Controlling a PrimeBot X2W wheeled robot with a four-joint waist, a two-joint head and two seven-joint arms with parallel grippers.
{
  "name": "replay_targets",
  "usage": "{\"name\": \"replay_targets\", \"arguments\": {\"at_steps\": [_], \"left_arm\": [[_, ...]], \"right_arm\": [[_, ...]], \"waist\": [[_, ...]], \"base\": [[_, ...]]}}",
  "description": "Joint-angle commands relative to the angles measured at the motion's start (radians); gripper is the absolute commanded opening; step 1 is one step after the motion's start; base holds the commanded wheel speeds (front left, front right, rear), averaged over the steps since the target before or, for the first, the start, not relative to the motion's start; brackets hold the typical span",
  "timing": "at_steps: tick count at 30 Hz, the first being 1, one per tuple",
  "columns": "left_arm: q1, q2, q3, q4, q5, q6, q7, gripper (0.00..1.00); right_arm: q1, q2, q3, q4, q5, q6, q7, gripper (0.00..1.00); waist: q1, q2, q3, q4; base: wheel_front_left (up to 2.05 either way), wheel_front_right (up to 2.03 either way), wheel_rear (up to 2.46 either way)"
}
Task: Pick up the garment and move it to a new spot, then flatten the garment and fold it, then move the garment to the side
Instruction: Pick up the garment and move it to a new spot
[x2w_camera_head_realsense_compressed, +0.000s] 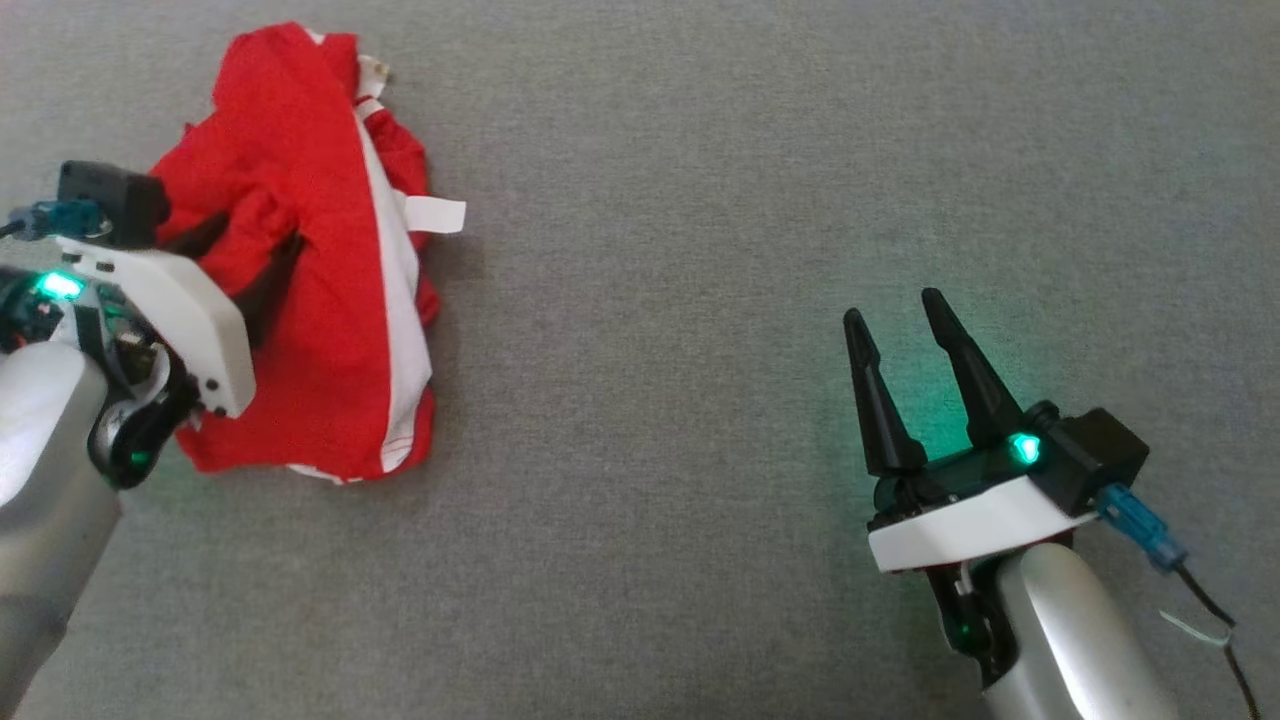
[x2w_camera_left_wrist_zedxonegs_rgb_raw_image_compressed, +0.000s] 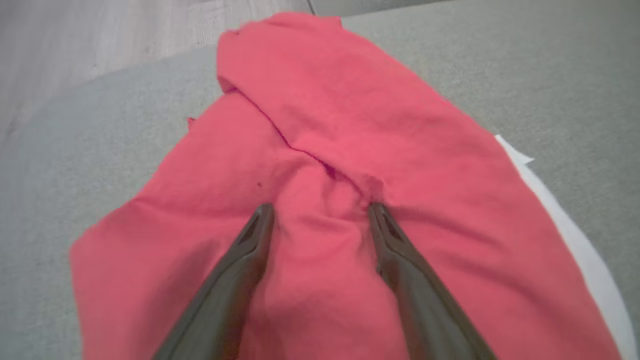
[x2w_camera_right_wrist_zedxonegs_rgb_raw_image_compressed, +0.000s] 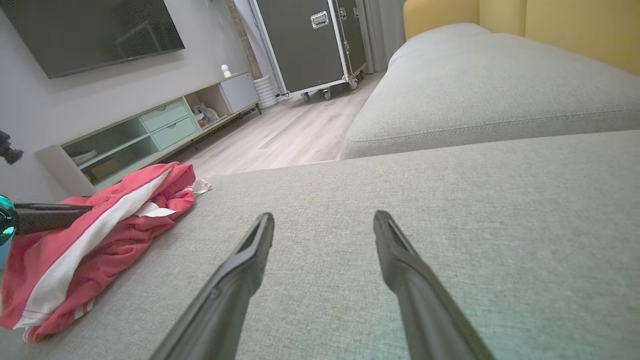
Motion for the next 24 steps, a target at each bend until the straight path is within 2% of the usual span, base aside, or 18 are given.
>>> {"name": "replay_targets", "arguments": {"at_steps": [1,3,4,5,13,19,24], "left_arm": [[-0.047,0.060,0.023,0.006,-0.017,0.002,0.010,1.00],[-0.053,0.059,0.005,0.030,-0.034,0.002,0.010,1.00],[-0.059,0.061,-0.003,0.036,-0.036,0.002,-0.003,0.71],[-0.066,0.061,-0.004,0.045,-0.039,0.002,-0.026,0.00],[-0.106,0.055,0.036,0.067,-0.032,0.002,-0.289,0.00],[-0.096,0.069,0.091,-0.002,-0.021,0.023,-0.465,0.00],[-0.065,0.073,0.127,-0.107,-0.027,0.052,-0.526,0.00]], "right_arm": [[-0.020,-0.002,0.021,-0.037,-0.005,-0.001,-0.011,1.00],[-0.022,-0.002,0.019,-0.038,-0.005,-0.001,-0.011,1.00],[-0.023,-0.002,0.017,-0.038,-0.004,-0.001,-0.011,1.00],[-0.024,-0.002,0.015,-0.038,-0.004,-0.001,-0.011,1.00],[-0.007,-0.002,0.017,-0.023,0.007,-0.001,-0.011,1.00],[0.021,-0.002,0.029,-0.010,0.030,-0.001,-0.011,1.00],[0.038,-0.002,0.034,-0.003,0.045,-0.001,-0.011,1.00]], "waist": [[-0.0001,0.0000,0.005,-0.009],[-0.0001,0.0000,0.005,-0.012],[-0.0001,0.0000,0.005,-0.013],[-0.0001,0.0000,0.003,-0.013],[-0.0001,0.0000,-0.061,-0.003],[-0.0001,0.0000,-0.143,0.000],[-0.0001,0.0000,-0.189,-0.005]], "base": [[0.00,0.00,0.00],[0.00,0.00,0.00],[0.00,0.00,0.00],[0.00,0.00,0.00],[0.00,0.00,0.00],[0.00,0.00,0.00],[0.00,0.00,0.00]]}}
